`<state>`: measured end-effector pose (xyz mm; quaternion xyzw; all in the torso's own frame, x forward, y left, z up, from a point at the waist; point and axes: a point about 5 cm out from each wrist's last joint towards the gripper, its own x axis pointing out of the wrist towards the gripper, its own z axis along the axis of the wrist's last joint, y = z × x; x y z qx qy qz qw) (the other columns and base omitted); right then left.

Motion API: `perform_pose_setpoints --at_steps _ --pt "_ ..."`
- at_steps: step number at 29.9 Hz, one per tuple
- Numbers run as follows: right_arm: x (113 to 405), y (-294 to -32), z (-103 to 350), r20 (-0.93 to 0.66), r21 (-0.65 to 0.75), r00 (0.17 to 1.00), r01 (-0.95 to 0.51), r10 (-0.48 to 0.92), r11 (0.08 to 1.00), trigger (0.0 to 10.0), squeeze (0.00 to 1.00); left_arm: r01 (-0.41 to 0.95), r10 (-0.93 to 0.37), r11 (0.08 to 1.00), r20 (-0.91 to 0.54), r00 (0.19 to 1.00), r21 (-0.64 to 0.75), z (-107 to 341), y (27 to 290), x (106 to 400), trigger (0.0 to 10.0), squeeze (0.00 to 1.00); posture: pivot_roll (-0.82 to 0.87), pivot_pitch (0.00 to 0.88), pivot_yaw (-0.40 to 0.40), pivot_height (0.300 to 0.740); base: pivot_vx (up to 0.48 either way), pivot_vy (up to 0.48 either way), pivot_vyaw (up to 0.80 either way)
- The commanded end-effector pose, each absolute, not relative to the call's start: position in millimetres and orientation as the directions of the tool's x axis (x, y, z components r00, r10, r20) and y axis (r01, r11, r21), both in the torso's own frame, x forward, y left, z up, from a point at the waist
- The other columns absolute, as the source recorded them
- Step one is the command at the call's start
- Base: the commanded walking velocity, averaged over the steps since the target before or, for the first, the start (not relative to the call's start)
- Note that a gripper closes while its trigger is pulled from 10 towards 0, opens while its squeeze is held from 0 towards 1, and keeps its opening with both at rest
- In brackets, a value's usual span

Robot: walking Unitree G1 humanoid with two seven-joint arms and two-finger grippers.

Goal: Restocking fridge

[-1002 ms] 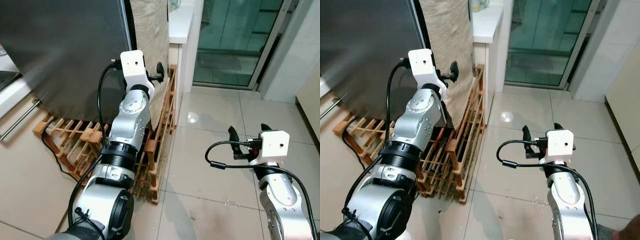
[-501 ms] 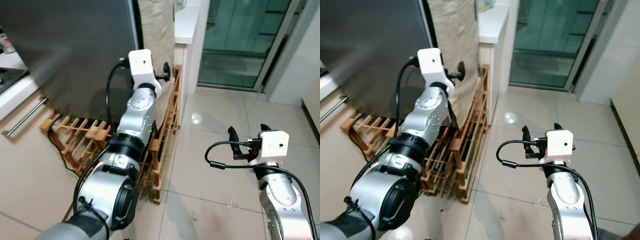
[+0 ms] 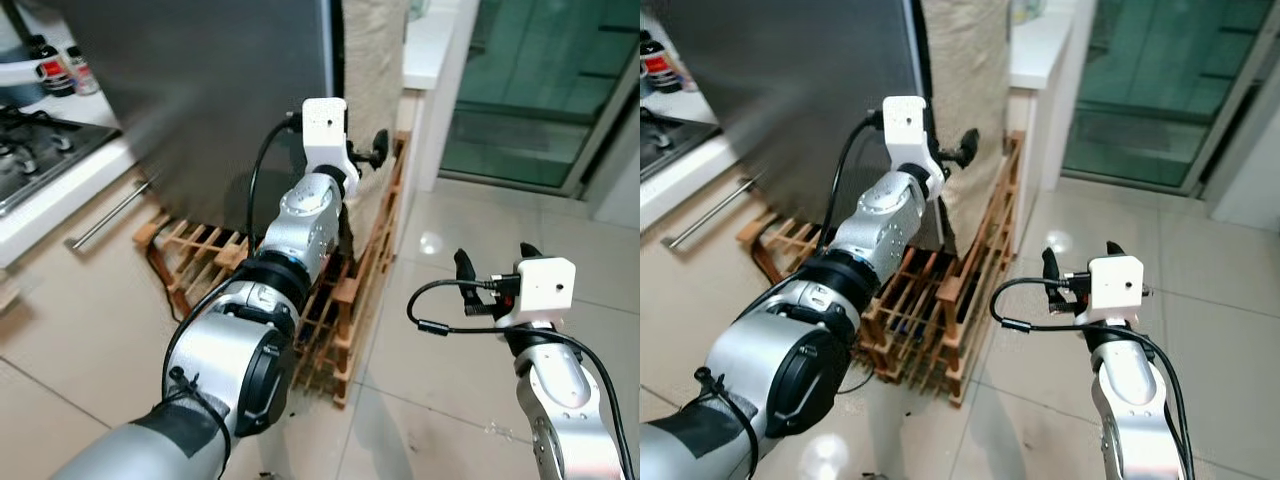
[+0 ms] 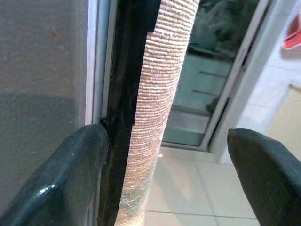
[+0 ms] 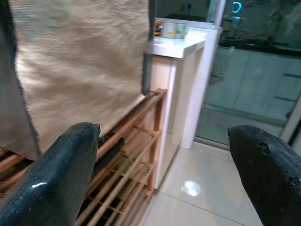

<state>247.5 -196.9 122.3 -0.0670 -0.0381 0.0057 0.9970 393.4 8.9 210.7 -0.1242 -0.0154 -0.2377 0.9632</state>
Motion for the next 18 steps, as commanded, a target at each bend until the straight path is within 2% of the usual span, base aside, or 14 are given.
perform_pose_setpoints --at_steps 1,2,3,4,5,7,8,9,10,11,12,14,16,18 --pt "244 -194 123 0.076 -0.135 0.997 -0.004 0.015 0.991 10.0 0.13 0.728 -0.722 0.631 0.143 0.677 -0.267 227 -80 354 10.0 0.00 -0.27 0.035 0.131 0.740 0.000 0.000 0.00" --pt "243 -194 122 0.071 -0.135 0.997 -0.003 0.013 0.991 10.0 0.13 0.765 -0.752 0.577 0.179 0.634 -0.285 234 -90 348 10.0 0.00 -0.27 0.035 0.131 0.740 0.000 0.000 0.00" --pt "243 -194 122 0.071 -0.135 0.997 -0.003 0.013 0.991 10.0 0.13 0.765 -0.752 0.577 0.179 0.634 -0.285 234 -90 348 10.0 0.00 -0.27 0.035 0.131 0.740 0.000 0.000 0.00" --pt "241 -194 121 0.066 -0.135 0.998 -0.003 0.012 0.991 10.0 0.13 0.809 -0.783 0.506 0.234 0.576 -0.300 245 -102 339 10.0 0.00 -0.28 0.037 0.132 0.740 0.000 0.000 0.00" --pt "241 -194 121 0.066 -0.135 0.998 -0.003 0.012 0.991 10.0 0.13 0.809 -0.783 0.506 0.234 0.576 -0.300 245 -102 339 10.0 0.00 -0.28 0.037 0.132 0.740 0.000 0.000 0.00" --pt "235 -194 117 0.047 -0.136 0.999 -0.004 0.011 0.991 10.0 0.13 0.913 -0.835 0.303 0.387 0.392 -0.273 279 -129 314 10.0 0.00 -0.29 0.039 0.130 0.740 0.000 0.000 0.00" --pt "235 -194 117 0.047 -0.136 0.999 -0.004 0.011 0.991 10.0 0.13 0.913 -0.835 0.303 0.387 0.392 -0.273 279 -129 314 10.0 0.00 -0.29 0.039 0.130 0.740 0.000 0.000 0.00" --pt "233 -195 116 0.040 -0.136 0.999 -0.005 0.010 0.991 10.0 0.13 0.941 -0.841 0.227 0.438 0.318 -0.250 290 -137 304 10.0 0.00 -0.29 0.039 0.130 0.740 0.000 0.000 0.00" --pt "233 -195 116 0.040 -0.136 0.999 -0.005 0.010 0.991 10.0 0.13 0.941 -0.841 0.227 0.438 0.318 -0.250 290 -137 304 10.0 0.00 -0.29 0.039 0.130 0.740 0.000 0.000 0.00" --pt "232 -195 114 0.035 -0.138 0.999 -0.004 0.009 0.990 10.0 0.13 0.965 -0.841 0.145 0.487 0.236 -0.217 301 -142 293 10.0 0.00 -0.30 0.037 0.132 0.740 0.000 0.000 0.00" --pt "232 -195 114 0.035 -0.138 0.999 -0.004 0.009 0.990 10.0 0.13 0.965 -0.841 0.145 0.487 0.236 -0.217 301 -142 293 10.0 0.00 -0.30 0.037 0.132 0.740 0.000 0.000 0.00" --pt "231 -197 114 0.030 -0.139 1.000 0.004 0.001 0.990 10.0 0.13 0.982 -0.824 0.024 0.553 0.126 -0.189 312 -145 279 10.0 0.00 -0.29 0.034 0.127 0.740 0.000 0.000 0.00" --pt "231 -198 113 0.026 -0.139 1.000 0.007 -0.003 0.990 10.0 0.13 0.984 -0.811 -0.027 0.579 0.082 -0.176 316 -144 275 10.0 0.00 -0.29 0.029 0.123 0.740 0.000 0.000 0.00" --pt "232 -198 113 0.024 -0.139 1.000 0.005 -0.001 0.990 10.0 0.13 0.985 -0.811 -0.033 0.581 0.073 -0.169 316 -144 275 10.0 0.00 -0.29 0.028 0.123 0.740 0.000 0.000 0.00"
